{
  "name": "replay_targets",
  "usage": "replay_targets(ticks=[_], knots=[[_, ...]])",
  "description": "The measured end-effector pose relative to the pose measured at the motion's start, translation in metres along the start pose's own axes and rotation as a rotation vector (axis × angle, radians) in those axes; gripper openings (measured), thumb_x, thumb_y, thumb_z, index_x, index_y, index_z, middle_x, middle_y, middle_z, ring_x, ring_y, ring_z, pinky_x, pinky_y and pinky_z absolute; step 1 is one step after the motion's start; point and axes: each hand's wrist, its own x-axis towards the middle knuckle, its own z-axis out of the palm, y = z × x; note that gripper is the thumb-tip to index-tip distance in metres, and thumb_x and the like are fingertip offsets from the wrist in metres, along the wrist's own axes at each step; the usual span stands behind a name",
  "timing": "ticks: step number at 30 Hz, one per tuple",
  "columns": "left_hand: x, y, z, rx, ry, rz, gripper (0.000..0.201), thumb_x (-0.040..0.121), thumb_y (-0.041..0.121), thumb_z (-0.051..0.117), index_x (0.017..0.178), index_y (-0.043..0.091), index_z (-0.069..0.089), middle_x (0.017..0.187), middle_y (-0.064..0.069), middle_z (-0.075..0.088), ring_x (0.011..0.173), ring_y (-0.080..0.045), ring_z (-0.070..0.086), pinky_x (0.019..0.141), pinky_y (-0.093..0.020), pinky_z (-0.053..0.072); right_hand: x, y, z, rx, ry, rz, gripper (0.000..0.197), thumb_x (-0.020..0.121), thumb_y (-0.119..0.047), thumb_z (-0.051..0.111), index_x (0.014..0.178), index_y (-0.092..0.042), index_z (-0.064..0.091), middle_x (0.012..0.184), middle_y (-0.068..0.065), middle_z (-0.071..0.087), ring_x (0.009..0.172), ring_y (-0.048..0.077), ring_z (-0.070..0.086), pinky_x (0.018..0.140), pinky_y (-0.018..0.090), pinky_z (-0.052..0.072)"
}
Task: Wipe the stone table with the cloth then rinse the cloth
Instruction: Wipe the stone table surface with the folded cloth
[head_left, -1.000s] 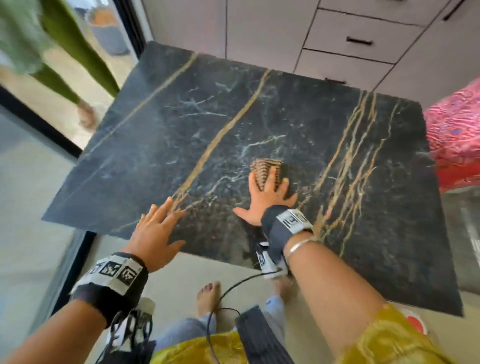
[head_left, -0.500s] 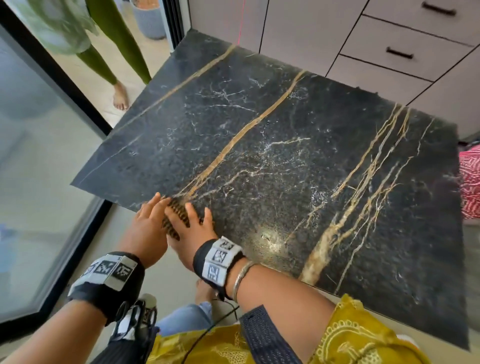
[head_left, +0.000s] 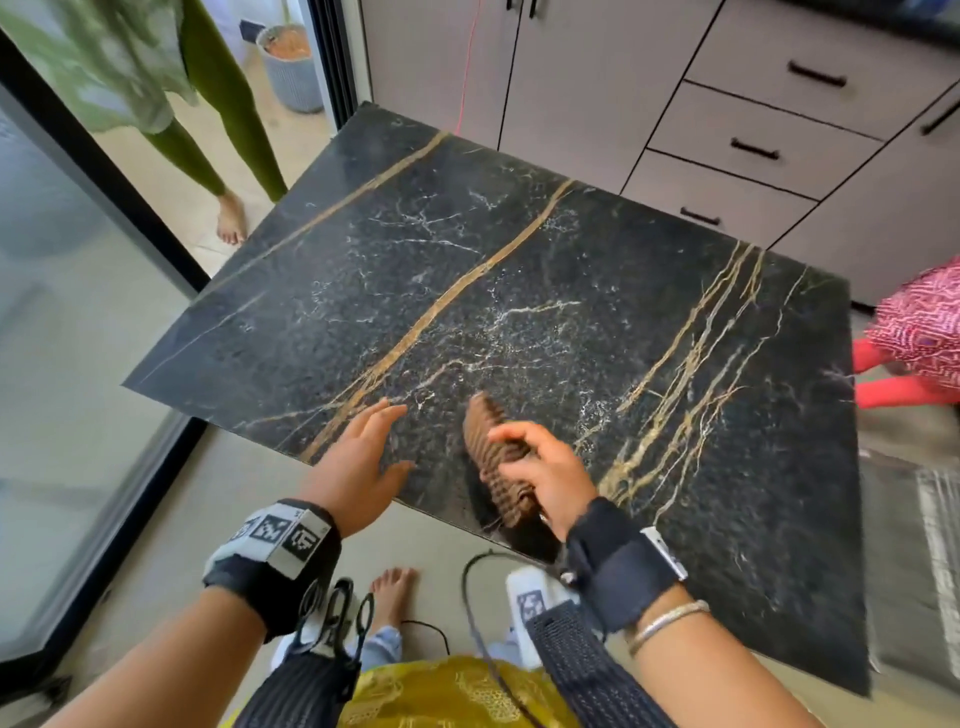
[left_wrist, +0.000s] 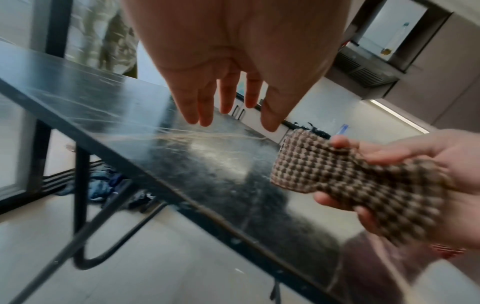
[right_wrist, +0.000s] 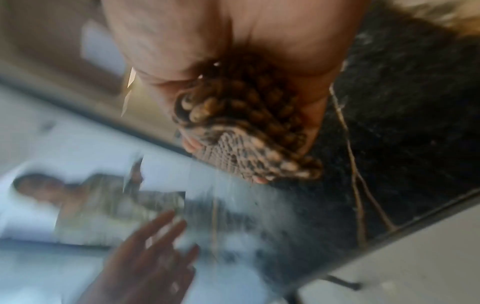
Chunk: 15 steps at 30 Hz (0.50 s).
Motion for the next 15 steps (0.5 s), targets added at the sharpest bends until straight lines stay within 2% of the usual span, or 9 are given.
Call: replay_targets(ticks=[2,3,5,8,11,13,15], knots=[[0.005,0.020,0.002,-0.056,-0.010,0.091,0.061,0.089,0.023,0.059,0.142,0.018,0.029,0.148,-0.004,0.032,0.134,-0.020,0.037,0.107,-0.029,0.030,-0.002,-0.004,-0.012,0.440,0.062,0.093,0.039,0.079,0.005,0.050,0.100,-0.025,0.063,0.099,0.017,0.066,0.081,0.038,0.064,0.067,0.042,0.053],[0.007,0.030,0.003,-0.092,-0.019,0.131,0.062,0.089,0.025,0.059,0.142,0.018,0.030,0.146,-0.003,0.035,0.131,-0.018,0.039,0.106,-0.028,0.032,-0.003,-0.007,-0.015,0.582,0.057,0.116,0.039,0.084,0.006,0.045,0.107,-0.023,0.058,0.099,0.020,0.067,0.077,0.039,0.065,0.062,0.041,0.054],[0.010,0.048,0.005,-0.132,-0.046,0.221,0.066,0.087,0.032,0.061,0.143,0.019,0.029,0.145,-0.002,0.036,0.131,-0.016,0.039,0.108,-0.026,0.031,-0.007,-0.017,-0.017,0.739,0.024,0.118,0.036,0.083,-0.001,0.044,0.113,-0.018,0.055,0.097,0.021,0.069,0.075,0.039,0.068,0.059,0.040,0.056],[0.012,0.065,0.009,-0.124,-0.128,0.274,0.085,0.080,0.044,0.065,0.147,0.023,0.017,0.153,-0.003,0.019,0.139,-0.016,0.025,0.110,-0.023,0.020,-0.013,-0.030,-0.008,0.838,0.008,0.077,0.035,0.075,-0.014,0.049,0.108,-0.009,0.060,0.090,0.016,0.073,0.075,0.031,0.070,0.067,0.041,0.057],[0.011,0.072,0.010,-0.102,-0.200,0.253,0.110,0.071,0.056,0.069,0.149,0.024,-0.001,0.157,-0.004,-0.002,0.145,-0.018,0.007,0.117,-0.030,0.015,-0.015,-0.034,0.002,0.927,0.051,0.068,0.038,0.073,-0.020,0.057,0.107,-0.008,0.067,0.098,0.015,0.072,0.084,0.030,0.069,0.083,0.047,0.053],[0.010,0.074,0.007,-0.084,-0.200,0.244,0.116,0.069,0.059,0.068,0.149,0.021,-0.008,0.157,-0.006,-0.006,0.145,-0.019,0.001,0.118,-0.036,0.016,-0.016,-0.036,0.008,0.942,0.034,0.056,0.043,0.068,-0.024,0.071,0.108,-0.008,0.069,0.106,0.016,0.070,0.090,0.029,0.069,0.083,0.046,0.054],[0.013,0.072,0.003,-0.060,-0.147,0.246,0.109,0.074,0.058,0.064,0.149,0.017,-0.003,0.158,-0.007,0.002,0.145,-0.020,0.007,0.118,-0.036,0.018,-0.019,-0.041,0.014,0.882,0.045,0.059,0.065,0.060,-0.029,0.083,0.119,-0.009,0.063,0.116,0.016,0.066,0.097,0.028,0.067,0.084,0.043,0.056]])
